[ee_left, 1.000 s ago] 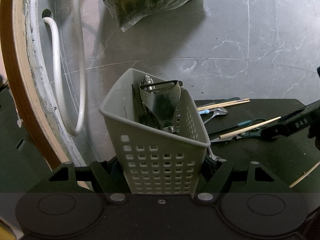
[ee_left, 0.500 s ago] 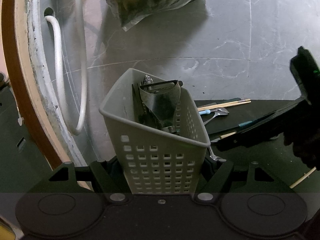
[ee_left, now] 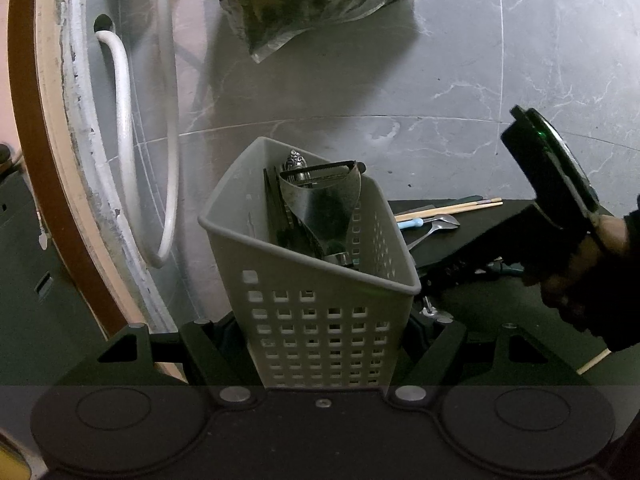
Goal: Organize utensils
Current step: 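Grasp a silver spoon by its handle with the right gripper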
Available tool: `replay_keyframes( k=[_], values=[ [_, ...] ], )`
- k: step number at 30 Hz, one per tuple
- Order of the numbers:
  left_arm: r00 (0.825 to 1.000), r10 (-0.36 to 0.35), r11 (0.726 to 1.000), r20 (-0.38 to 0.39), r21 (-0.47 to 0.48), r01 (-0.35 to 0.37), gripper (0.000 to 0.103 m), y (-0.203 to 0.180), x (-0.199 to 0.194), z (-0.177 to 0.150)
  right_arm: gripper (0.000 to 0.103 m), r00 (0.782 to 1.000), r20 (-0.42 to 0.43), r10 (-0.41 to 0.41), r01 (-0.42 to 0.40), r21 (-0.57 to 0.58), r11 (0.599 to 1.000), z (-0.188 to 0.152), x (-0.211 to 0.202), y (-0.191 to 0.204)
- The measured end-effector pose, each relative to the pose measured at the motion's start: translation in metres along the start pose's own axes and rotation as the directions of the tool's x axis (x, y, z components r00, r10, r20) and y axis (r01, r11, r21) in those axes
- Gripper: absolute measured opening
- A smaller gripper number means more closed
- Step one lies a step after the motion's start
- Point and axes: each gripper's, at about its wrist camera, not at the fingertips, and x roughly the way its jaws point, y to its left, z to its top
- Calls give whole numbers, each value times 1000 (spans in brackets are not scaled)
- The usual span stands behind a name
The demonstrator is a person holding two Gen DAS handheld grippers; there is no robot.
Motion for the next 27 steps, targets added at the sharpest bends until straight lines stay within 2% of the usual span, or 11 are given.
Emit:
replay_keyframes(
  k=[4, 7, 14, 27],
  values=[
    [1000, 0, 1000, 1, 0, 0, 77, -1, 0, 0, 31, 999, -8, -43, 43, -8, 999, 6, 4, 6],
    [1000, 1, 1000, 0, -1, -1, 77, -1, 0, 0, 16, 997, -4, -81, 81, -48, 996, 3, 3, 12],
    [1000, 2, 1000, 1, -1, -2, 77, -2, 0, 0, 7, 997, -14, -73, 73, -52, 996, -4, -4, 10],
    [1000, 2, 1000, 2, -1, -2, 77, -3, 1, 1, 6, 999, -24, -48, 45, -95, 994, -20, -16, 9]
  ],
)
